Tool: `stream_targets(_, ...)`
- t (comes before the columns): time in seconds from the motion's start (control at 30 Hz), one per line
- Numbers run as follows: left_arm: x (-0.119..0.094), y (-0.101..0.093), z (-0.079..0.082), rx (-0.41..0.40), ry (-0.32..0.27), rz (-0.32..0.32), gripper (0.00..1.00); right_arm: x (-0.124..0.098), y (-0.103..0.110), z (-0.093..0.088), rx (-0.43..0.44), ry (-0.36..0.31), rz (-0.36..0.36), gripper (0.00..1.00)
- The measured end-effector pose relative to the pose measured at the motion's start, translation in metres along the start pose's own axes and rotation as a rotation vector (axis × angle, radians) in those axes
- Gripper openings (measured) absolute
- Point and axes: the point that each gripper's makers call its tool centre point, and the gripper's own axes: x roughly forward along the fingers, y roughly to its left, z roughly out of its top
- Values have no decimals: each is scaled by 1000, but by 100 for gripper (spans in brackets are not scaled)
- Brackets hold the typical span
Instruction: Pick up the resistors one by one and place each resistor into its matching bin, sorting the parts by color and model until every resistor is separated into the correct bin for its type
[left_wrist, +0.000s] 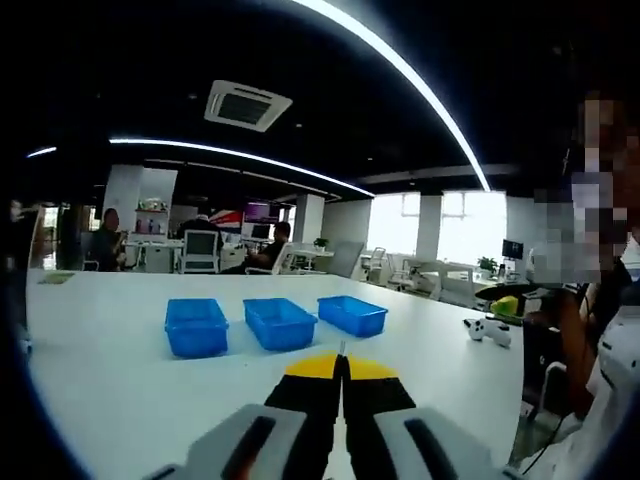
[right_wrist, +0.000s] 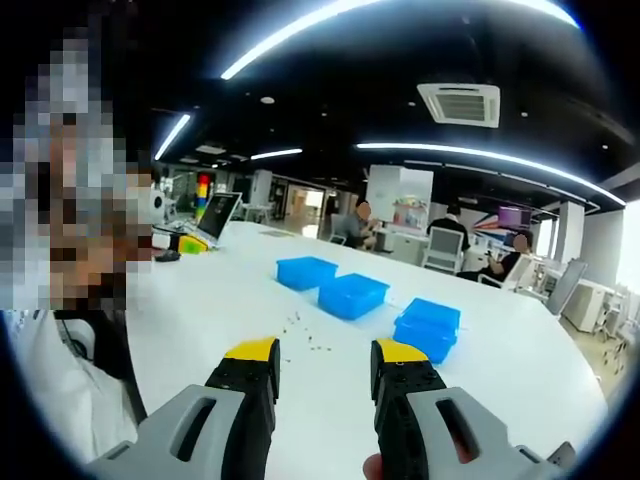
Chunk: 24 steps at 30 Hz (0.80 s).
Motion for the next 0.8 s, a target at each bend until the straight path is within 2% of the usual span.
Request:
stream_targets(0.3,35,1,19,-2,0,-4,3,0,-1,0,0,-1,-3,38)
stream_targets(0.53,80,8,34,-1,18,-28,3,-1,-3,1,1,-4,-7,38)
stream_targets(0.7,126,30,36,-25,54,-11,3,-1,-4,0,2,-4,-6,38)
stream_targets(0.73,140,40,31,-21,93,2,3,-1,-4,0,2,-4,-6,38)
stream_targets(0.8,160,53,29,-12,115,25,3,-1,-3,1,3,-4,-5,38)
